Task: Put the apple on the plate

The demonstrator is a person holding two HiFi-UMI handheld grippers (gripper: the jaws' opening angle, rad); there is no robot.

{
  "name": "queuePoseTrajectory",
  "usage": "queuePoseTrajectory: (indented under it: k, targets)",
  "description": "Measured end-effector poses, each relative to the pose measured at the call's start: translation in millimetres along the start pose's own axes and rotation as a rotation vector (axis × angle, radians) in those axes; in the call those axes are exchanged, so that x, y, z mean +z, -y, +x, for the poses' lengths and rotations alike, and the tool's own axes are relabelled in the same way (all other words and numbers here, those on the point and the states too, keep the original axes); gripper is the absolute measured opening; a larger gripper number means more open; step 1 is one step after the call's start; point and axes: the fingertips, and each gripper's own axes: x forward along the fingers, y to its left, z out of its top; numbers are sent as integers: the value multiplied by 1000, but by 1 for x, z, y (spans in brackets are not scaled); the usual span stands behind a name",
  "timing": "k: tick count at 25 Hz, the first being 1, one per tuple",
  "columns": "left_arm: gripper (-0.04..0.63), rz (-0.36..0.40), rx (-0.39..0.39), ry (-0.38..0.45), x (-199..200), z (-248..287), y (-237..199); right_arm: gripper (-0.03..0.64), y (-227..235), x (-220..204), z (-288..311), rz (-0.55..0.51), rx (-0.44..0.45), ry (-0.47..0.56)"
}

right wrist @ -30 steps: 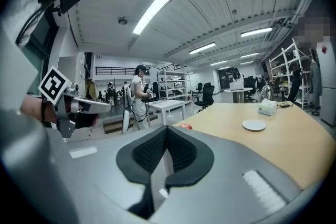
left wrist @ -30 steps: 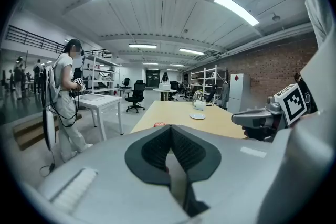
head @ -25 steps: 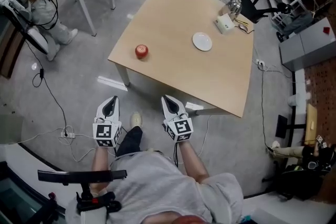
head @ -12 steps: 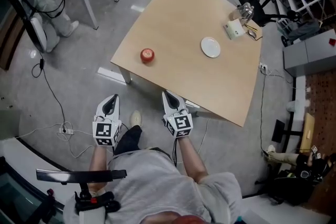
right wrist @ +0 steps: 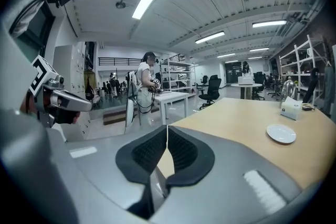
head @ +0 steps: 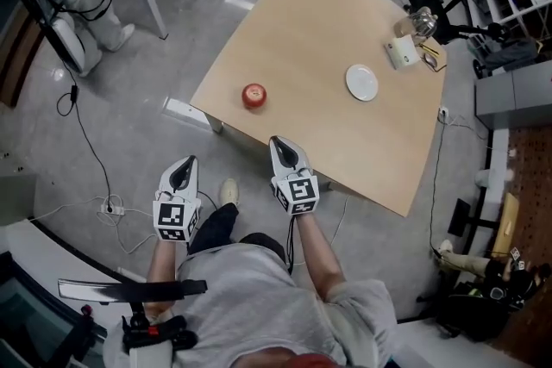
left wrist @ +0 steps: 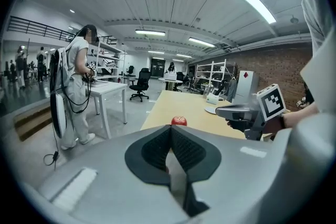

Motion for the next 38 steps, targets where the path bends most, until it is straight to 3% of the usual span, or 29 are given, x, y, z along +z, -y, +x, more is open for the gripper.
queuePoseTrajectory:
  k: [9,20,38]
  targets:
    - [20,-11,2,-20,-1,14,-20,48,12,5,48,-28,2,-13]
    - [20,-23,6,-36,-7,20,-31,151,22,-5,85,-32,15,-54]
    - [20,-67,103,-66,-24,18,-40,307,42,-40,146,-54,56,-146]
